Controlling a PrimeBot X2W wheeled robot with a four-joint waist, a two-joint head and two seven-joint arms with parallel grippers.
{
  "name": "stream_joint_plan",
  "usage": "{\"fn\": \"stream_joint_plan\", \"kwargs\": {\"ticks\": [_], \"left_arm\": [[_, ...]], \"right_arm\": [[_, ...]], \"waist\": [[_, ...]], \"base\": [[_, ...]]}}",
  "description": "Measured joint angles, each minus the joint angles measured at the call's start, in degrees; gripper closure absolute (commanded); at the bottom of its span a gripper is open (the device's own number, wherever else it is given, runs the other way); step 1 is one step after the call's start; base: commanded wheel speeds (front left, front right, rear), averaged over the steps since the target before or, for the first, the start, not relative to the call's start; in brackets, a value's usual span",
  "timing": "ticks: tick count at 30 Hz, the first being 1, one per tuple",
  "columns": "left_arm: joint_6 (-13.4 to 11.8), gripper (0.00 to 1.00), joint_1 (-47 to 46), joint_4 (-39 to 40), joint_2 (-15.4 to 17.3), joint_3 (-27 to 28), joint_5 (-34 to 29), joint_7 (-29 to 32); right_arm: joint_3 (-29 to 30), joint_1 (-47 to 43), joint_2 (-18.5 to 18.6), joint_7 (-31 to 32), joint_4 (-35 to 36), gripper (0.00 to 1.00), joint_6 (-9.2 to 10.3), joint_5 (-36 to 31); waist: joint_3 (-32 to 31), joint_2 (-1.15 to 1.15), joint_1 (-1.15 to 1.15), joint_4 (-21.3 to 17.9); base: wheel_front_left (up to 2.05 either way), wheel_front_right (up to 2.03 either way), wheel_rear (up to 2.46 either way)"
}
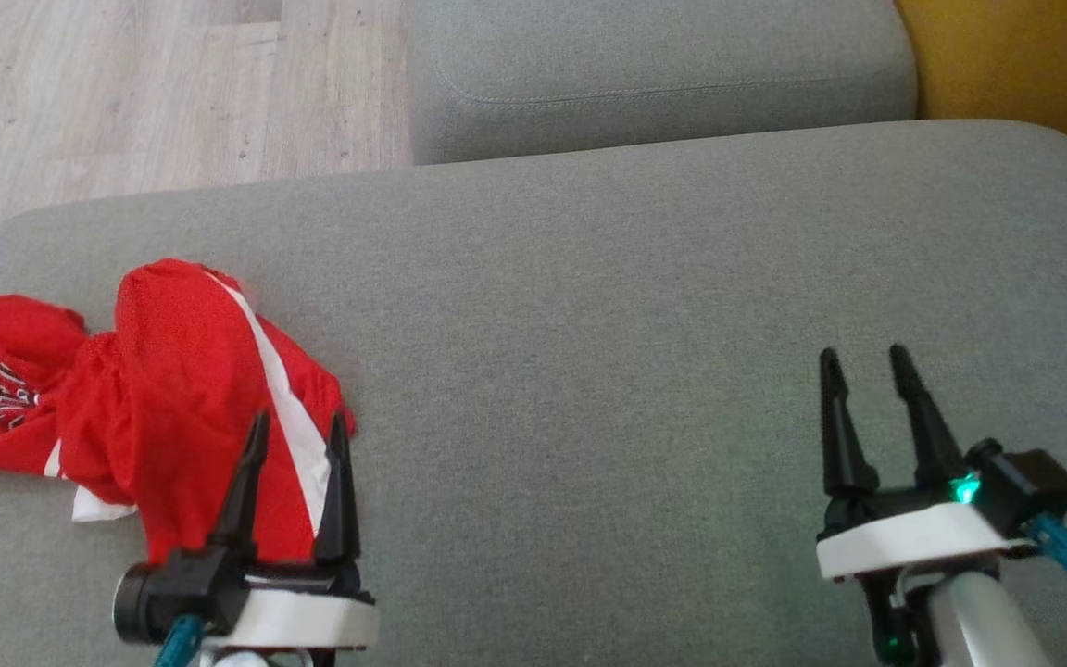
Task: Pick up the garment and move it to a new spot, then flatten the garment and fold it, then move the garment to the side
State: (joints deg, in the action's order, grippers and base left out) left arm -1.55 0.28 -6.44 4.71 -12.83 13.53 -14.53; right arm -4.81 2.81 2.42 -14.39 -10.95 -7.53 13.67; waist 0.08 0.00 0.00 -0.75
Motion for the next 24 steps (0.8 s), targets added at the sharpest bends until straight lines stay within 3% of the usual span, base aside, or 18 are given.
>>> {"fn": "stream_joint_plan", "kwargs": {"ticks": [13, 24], "left_arm": [[2.7, 0.0, 0.9, -3.1, -1.6, 3.2, 1.2, 0.0], [2.1, 0.0, 0.9, -3.1, -1.7, 4.2, 1.1, 0.0]], "right_arm": [[-1.4, -0.1, 0.0, 0.0, -2.9, 0.0, 0.0, 2.2], [-4.1, -0.1, 0.0, 0.0, -3.1, 0.0, 0.0, 2.5]], "waist": [[-0.1, 0.0, 0.0, 0.2], [-0.4, 0.0, 0.0, 3.1]], "base": [[0.0, 0.0, 0.0], [0.0, 0.0, 0.0]]}}
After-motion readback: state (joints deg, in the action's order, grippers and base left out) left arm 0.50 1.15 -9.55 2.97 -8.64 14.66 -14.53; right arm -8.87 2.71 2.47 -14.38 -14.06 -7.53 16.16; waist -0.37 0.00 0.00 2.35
